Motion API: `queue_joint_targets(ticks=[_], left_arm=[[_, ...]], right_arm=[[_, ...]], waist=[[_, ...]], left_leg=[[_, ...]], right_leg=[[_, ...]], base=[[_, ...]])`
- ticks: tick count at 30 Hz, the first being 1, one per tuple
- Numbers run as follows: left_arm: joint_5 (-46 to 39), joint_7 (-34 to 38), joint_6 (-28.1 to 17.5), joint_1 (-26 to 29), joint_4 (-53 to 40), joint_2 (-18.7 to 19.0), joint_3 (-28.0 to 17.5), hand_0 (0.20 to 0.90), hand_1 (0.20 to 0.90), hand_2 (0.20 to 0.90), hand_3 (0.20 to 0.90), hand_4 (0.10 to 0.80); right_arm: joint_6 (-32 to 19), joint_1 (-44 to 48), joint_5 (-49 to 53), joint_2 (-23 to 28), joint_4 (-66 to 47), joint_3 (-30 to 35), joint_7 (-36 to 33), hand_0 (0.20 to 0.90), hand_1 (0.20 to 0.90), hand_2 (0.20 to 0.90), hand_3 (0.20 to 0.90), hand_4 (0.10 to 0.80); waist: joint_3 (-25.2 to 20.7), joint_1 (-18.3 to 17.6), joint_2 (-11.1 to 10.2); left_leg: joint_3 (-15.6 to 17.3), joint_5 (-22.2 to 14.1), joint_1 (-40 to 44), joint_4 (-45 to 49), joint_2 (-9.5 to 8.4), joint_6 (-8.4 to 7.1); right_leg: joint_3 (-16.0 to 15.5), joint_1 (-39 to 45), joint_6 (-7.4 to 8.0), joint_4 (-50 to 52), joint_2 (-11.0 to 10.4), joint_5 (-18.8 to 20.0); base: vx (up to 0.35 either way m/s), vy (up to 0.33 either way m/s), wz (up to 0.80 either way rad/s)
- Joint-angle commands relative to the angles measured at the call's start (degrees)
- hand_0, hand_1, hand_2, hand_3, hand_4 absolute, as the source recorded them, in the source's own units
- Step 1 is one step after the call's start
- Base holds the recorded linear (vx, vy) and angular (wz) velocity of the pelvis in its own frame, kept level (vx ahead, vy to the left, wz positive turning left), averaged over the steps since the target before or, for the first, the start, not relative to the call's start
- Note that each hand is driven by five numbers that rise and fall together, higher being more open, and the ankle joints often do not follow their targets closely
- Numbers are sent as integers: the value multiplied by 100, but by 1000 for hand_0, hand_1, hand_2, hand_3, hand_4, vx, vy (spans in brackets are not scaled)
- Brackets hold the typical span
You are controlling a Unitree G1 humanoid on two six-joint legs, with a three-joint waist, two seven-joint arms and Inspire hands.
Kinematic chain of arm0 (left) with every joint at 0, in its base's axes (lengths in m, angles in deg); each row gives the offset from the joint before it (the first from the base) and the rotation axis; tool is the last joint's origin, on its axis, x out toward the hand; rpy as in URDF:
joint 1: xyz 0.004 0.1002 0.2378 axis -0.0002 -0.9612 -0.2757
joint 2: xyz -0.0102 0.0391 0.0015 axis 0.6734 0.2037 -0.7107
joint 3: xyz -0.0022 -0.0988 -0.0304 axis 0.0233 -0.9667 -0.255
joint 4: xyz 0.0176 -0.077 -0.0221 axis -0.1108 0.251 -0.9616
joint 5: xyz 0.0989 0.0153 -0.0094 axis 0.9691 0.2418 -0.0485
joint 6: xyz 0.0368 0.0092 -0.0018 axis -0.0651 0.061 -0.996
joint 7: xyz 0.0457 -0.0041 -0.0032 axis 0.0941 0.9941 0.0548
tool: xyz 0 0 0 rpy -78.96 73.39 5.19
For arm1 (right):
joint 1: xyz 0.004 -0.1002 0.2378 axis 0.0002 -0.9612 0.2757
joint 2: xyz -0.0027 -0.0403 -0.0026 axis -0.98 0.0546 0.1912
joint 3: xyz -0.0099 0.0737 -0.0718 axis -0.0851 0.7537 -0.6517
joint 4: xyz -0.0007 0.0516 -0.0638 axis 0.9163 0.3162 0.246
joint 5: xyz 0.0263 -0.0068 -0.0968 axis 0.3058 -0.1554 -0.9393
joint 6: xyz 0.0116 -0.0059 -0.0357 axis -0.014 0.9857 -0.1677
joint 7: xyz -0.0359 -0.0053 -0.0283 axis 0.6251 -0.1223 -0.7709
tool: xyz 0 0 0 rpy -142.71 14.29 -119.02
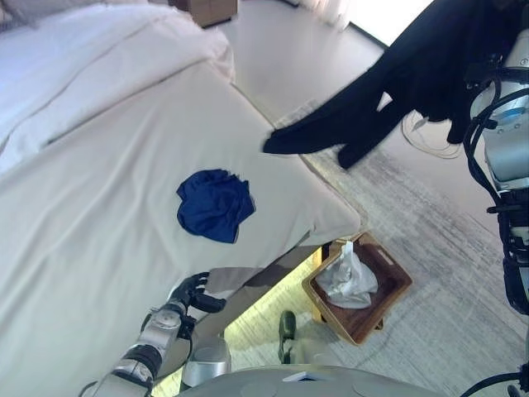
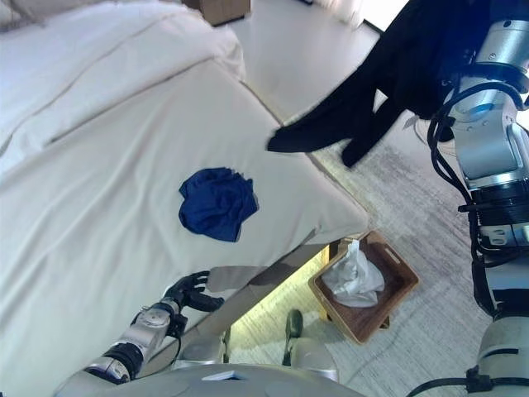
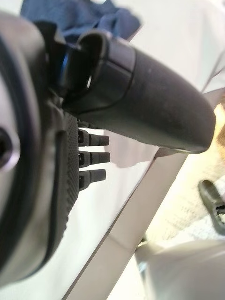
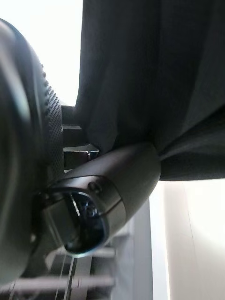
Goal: Pick up the clothes from the bed and place them into the basket
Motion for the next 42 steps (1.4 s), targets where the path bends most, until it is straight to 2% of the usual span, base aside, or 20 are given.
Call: queue_joint_targets(ticks=[1,4,8,14,23,31,35,42], left_arm=[[194,-11,15,-280,511,155,371,900,900,900,900,800],[256,6,54,-307,589,189,308,900,900,900,900,800],[238,33,-2,-346,645,218,242,900,900,900,900,800],[271,4,-106,-373,618,216,201,900,900,900,900,800],[164,-68,-295,-263,496,148,342,900,900,900,900,800],[167,-73,-310,-201,436,154,314,900,900,900,900,800],[123,-65,-334,-165,456,163,304,900,900,900,900,800],[-110,27,-472,38,440,120,444,900,900,900,900,800]], right_arm=[[-257,200,381,435,176,293,465,300,300,300,200,100],[-120,-1,450,382,339,355,822,300,300,300,200,100],[-74,-288,359,332,600,444,936,300,300,300,200,100],[-82,-703,213,245,637,641,821,300,300,300,200,100],[197,-1386,11,147,472,918,738,300,300,300,200,100],[-88,-2127,-217,-266,168,1158,809,300,300,300,200,100],[-112,-2251,-292,-404,240,1075,898,300,300,300,200,100],[-70,-2004,-334,-595,919,636,935,300,300,300,200,100]], waist=[[-673,97,-111],[-619,57,-83],[-538,9,-14],[-450,-95,142],[-412,-390,339],[-367,-623,479],[-298,-670,543],[94,-686,724]], left_leg=[[-239,-536,-211,359,-78,65],[-230,-521,-232,437,-26,26],[-233,-483,-292,516,37,-21],[-265,-410,-364,521,73,-69],[-161,-389,-362,477,61,-89],[-55,-378,-358,432,51,-85],[-32,-363,-444,457,29,-105],[-60,-268,-814,581,14,-174]], right_leg=[[-300,200,-58,416,57,-662],[-292,199,-100,441,80,-684],[-305,167,-140,473,96,-696],[-327,91,-171,515,93,-715],[-233,-5,-180,597,52,-760],[-66,-110,-166,628,28,-756],[-23,-202,-160,588,28,-704],[-85,-572,-185,722,-10,-701]], base=[[-4,-96,-17],[-11,-95,-16],[-35,-90,-2],[-53,-49,-1],[-45,-1,-1],[-41,-11,-2],[-57,-23,-13],[-93,-18,-4]])
